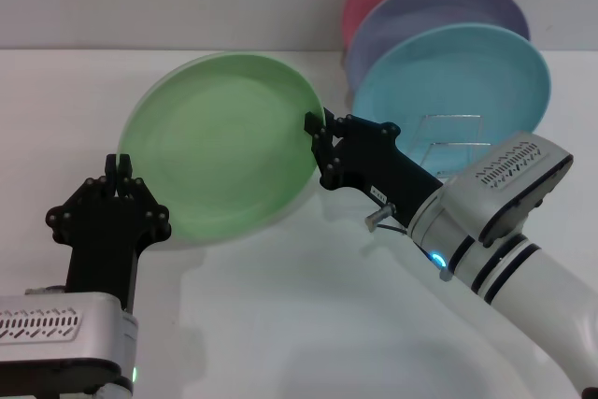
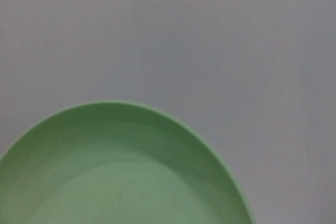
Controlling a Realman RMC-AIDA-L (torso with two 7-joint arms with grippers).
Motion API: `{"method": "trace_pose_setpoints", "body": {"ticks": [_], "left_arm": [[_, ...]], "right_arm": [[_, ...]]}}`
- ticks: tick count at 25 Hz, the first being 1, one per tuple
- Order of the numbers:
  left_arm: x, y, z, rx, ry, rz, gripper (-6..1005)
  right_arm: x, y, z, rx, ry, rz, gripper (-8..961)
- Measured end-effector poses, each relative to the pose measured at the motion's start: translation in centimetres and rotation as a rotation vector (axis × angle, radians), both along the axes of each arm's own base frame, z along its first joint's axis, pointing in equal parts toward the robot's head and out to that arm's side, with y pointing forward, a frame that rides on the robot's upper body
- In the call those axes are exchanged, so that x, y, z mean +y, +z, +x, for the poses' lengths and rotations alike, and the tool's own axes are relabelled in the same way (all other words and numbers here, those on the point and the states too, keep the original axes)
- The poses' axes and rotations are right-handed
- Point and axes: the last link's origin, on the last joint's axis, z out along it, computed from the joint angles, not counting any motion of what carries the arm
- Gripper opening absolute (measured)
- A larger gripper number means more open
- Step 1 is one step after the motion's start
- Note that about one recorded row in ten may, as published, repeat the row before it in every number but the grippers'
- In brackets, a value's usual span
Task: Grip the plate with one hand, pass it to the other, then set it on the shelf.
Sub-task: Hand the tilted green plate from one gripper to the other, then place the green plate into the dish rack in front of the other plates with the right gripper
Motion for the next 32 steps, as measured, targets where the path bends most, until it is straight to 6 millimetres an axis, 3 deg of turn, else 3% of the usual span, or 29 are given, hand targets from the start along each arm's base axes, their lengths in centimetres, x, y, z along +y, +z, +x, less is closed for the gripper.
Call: {"method": "trace_pose_setpoints", "body": {"ticks": [32], "left_arm": [[-0.06,-0.04,-0.11,-0.031,-0.045,-0.015,185]], "right_arm": [[0.28,0.45,0.36,0.010,-0.021,0.025,28]]}}
